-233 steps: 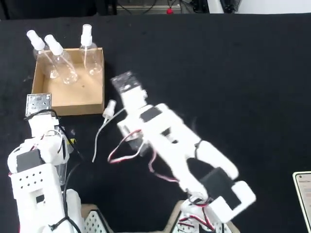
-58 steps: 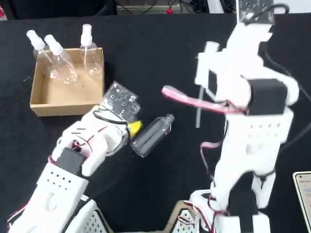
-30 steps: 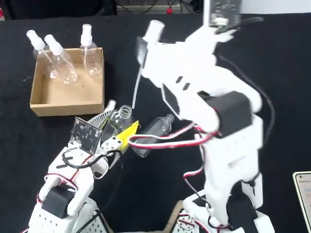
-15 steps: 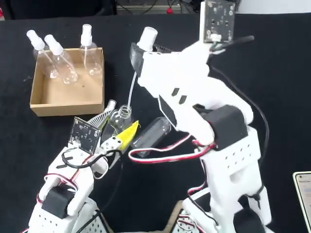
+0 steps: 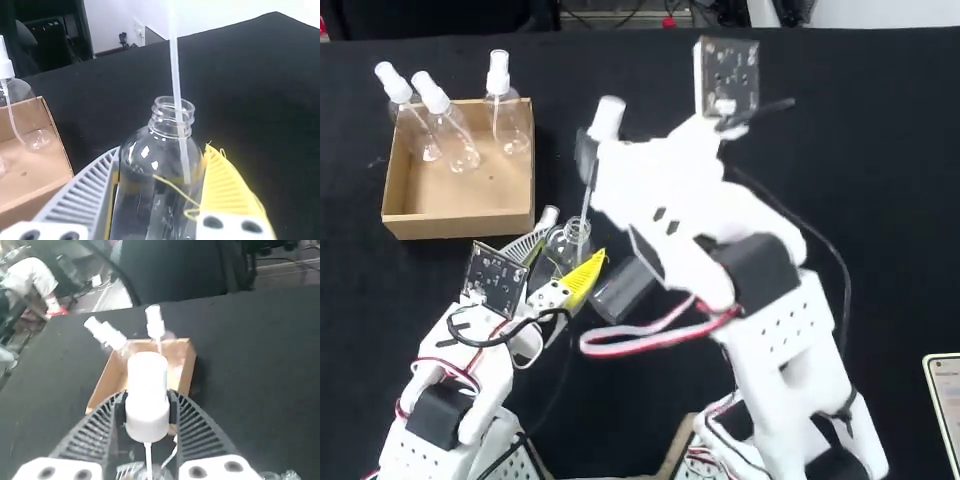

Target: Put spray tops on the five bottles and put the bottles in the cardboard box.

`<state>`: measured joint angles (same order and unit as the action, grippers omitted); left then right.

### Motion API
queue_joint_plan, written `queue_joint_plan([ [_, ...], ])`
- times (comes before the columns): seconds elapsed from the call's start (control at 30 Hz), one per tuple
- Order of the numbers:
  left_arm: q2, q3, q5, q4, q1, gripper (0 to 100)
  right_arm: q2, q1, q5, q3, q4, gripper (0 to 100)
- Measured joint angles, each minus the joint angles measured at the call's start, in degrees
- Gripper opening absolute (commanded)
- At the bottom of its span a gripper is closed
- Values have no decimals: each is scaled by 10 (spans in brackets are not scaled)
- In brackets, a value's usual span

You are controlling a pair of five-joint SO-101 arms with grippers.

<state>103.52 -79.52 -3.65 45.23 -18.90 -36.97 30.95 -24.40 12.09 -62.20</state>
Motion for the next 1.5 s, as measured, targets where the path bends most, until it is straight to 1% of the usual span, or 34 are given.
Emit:
queue_joint_plan([
  [0.13, 0, 0, 0, 0, -1, 33, -34, 31, 49, 58, 5, 11],
  [0.27, 0, 0, 0, 0, -4, 33, -50, 34, 92, 107, 9, 11],
  [0.5, -1, 0, 1, 0, -4, 32, -84, 46, 115, 164, 10, 11],
  [0.7, -1, 0, 1, 0, -4, 31, -122, 76, 156, 207, 18, 12],
  [0.8, -1, -1, 1, 1, -4, 31, -138, 78, 181, 229, 32, 14],
  [0.87, -1, -1, 1, 2, -4, 31, -144, 78, 193, 245, 46, 44],
  [0.93, -1, -11, 1, 2, -4, 31, -145, 78, 206, 260, 52, 113],
  [1.0, -2, -17, 1, 2, -4, 30, -148, 79, 213, 275, 55, 172],
  [1.07, -2, -18, 1, 2, -4, 30, -147, 86, 216, 286, 51, 193],
  [1.3, -1, -18, 1, 1, 0, 30, -155, 92, 219, 287, 48, 193],
  [1.5, -1, -18, 1, 1, 0, 30, -217, 91, 219, 228, 11, 179],
])
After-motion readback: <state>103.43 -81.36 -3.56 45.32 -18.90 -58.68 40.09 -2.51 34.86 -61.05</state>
